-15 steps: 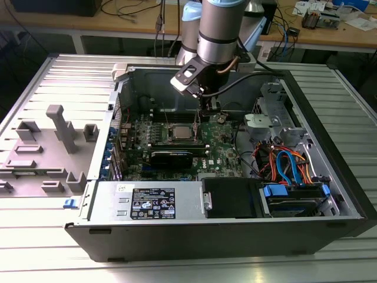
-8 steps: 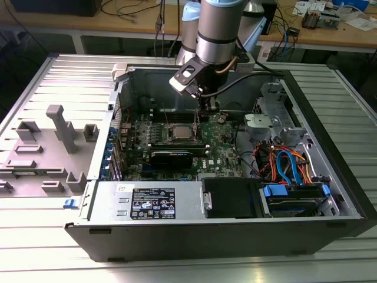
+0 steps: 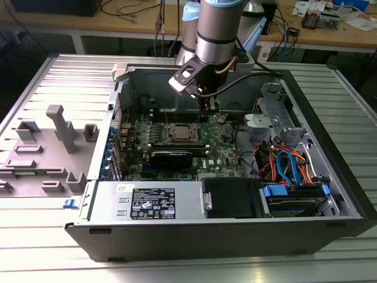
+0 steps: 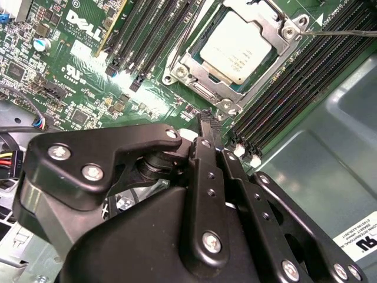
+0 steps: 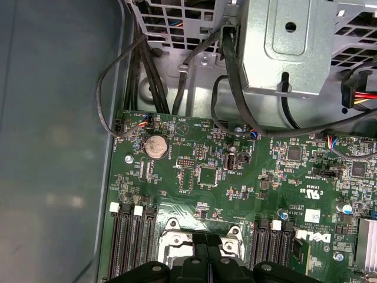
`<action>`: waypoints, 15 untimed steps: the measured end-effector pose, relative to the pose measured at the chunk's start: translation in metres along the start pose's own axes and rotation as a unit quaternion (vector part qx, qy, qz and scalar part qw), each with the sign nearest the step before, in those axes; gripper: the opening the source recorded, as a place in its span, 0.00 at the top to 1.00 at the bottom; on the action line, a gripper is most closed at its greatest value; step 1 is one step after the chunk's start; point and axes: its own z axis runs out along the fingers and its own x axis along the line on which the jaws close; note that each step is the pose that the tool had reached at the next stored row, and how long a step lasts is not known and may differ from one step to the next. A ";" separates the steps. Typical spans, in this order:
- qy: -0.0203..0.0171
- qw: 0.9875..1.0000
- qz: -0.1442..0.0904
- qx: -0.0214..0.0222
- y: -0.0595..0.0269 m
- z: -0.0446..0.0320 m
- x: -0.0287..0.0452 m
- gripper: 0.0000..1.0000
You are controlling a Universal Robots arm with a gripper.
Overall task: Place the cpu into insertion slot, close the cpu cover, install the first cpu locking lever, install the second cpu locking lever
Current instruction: 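Close the cpu cover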
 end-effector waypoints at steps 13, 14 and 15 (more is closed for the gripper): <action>0.000 1.000 0.000 0.000 -0.0208 0.0022 0.0017 0.89; 0.000 1.000 0.000 0.000 -0.0236 0.0026 0.0021 0.89; 0.000 1.000 0.000 0.000 -0.0267 0.0030 0.0024 0.89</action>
